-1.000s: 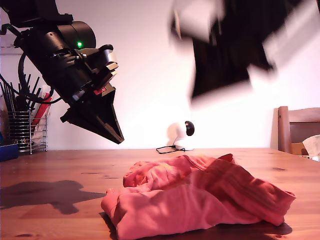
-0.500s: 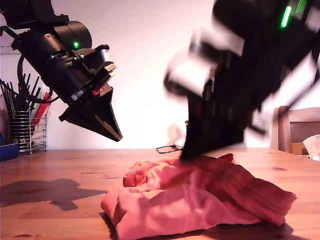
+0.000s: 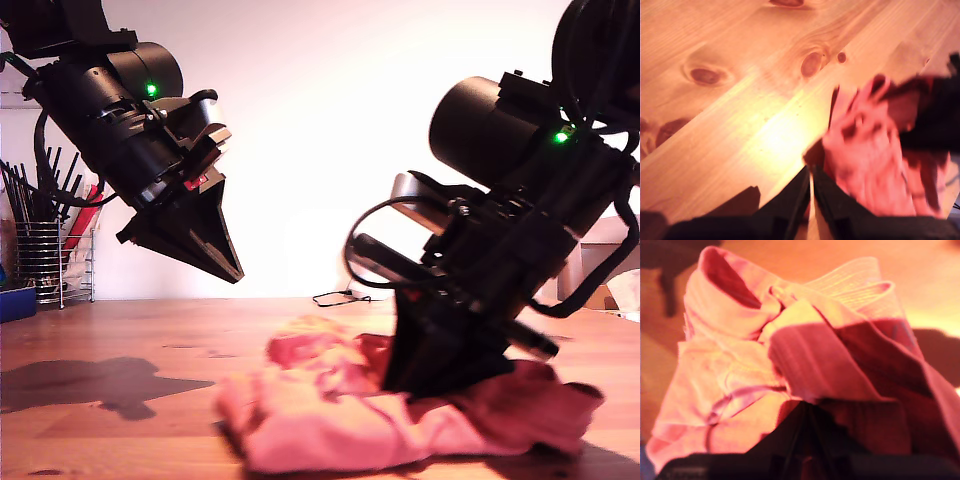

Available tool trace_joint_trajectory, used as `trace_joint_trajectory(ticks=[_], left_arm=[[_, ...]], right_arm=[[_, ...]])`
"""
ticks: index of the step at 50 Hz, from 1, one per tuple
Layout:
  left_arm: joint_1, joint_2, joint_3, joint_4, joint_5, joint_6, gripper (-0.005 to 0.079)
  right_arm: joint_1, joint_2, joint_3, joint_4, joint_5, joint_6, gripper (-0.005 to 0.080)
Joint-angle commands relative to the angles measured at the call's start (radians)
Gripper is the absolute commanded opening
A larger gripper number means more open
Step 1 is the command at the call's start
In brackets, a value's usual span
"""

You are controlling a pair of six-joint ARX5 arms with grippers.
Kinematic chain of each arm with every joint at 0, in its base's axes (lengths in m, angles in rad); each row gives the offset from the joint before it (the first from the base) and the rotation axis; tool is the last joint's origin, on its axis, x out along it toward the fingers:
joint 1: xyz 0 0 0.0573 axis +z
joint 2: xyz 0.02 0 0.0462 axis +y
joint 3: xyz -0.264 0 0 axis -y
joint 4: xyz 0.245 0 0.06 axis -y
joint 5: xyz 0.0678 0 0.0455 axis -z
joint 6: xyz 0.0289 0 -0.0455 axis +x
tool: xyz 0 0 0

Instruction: Fold the underwear in front of you. After folding it, place it to the right side.

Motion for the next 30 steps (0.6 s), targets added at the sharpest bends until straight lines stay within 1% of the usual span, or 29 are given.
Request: trace_joint_trajectory(ticks=[1,8,15,23,26,30], left_arm=[[0.000,0.001,-0.025,0.002,0.004,-0.004,0.0007],[0.000,0.001,-0.025,0.002,0.004,-0.004,0.0007],[0.000,0.001,-0.025,0.002,0.004,-0.004,0.0007],[0.000,0.001,-0.025,0.001,0.004,-0.004,0.0007],[0.000,0.001,-0.025,0.001,0.004,-0.004,0.0007],[0.000,0.001,-0.025,0.001,0.004,-0.004,0.0007]], right_arm=[[-0.037,0.016,-0.009,-0.059,0.066,-0.066,-0.0012],[-0.076,0.016,0.010,-0.185,0.176,-0.166,-0.0012],[-0.106,0.016,0.042,-0.277,0.319,-0.266,-0.0012],[-0.133,0.016,0.066,-0.364,0.506,-0.380,-0.0012],[-0.149,0.016,0.066,-0.381,0.541,-0.394,-0.0012],[-0.167,0.016,0.066,-0.381,0.540,-0.393,-0.0012]])
